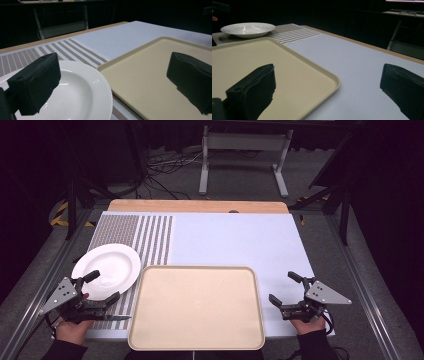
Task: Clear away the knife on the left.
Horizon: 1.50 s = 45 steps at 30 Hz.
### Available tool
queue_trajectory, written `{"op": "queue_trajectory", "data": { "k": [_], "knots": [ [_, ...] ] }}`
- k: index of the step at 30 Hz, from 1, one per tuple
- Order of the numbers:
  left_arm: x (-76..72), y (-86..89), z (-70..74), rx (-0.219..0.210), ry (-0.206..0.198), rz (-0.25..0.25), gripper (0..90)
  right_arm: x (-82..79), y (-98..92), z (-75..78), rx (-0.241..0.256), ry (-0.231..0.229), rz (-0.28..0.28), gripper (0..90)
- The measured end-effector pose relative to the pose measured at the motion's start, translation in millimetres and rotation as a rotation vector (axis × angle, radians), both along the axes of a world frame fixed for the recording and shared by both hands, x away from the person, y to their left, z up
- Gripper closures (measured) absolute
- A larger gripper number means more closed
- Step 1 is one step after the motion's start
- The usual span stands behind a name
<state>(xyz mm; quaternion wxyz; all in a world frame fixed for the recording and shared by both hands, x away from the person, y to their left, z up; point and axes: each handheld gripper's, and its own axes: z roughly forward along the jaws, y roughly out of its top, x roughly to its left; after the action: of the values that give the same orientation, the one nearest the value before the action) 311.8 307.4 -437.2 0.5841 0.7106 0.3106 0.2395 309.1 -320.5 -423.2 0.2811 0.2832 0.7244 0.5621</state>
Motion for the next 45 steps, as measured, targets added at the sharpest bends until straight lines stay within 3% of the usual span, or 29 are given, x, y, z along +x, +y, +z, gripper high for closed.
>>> {"op": "queue_trajectory", "data": {
  "k": [20,27,35,39,43,45],
  "knots": [
    [-2.1,1.7,2.0,-0.003,0.006,-0.010,0.3,-0.3,-0.6,-1.1,0.008,0.003,-0.004,0.8],
    [-5.0,3.7,14.8,0.044,0.007,-0.025,0.2,0.0,0.7,-1.9,0.017,0.012,-0.003,0.8],
    [-5.5,7.1,20.9,0.036,0.010,-0.039,0.2,0.7,1.8,-2.8,0.021,0.016,0.001,0.8],
    [-6.4,6.0,26.1,0.073,0.047,-0.059,0.4,0.8,0.9,-3.0,0.024,0.019,0.004,0.8],
    [-7.6,3.5,32.7,0.162,0.057,-0.080,1.3,0.7,-1.2,-2.3,0.042,0.014,0.010,0.8],
    [-7.4,2.2,37.5,0.220,0.081,-0.104,1.7,1.5,-2.4,-2.5,0.049,0.015,0.015,0.8]
  ]
}}
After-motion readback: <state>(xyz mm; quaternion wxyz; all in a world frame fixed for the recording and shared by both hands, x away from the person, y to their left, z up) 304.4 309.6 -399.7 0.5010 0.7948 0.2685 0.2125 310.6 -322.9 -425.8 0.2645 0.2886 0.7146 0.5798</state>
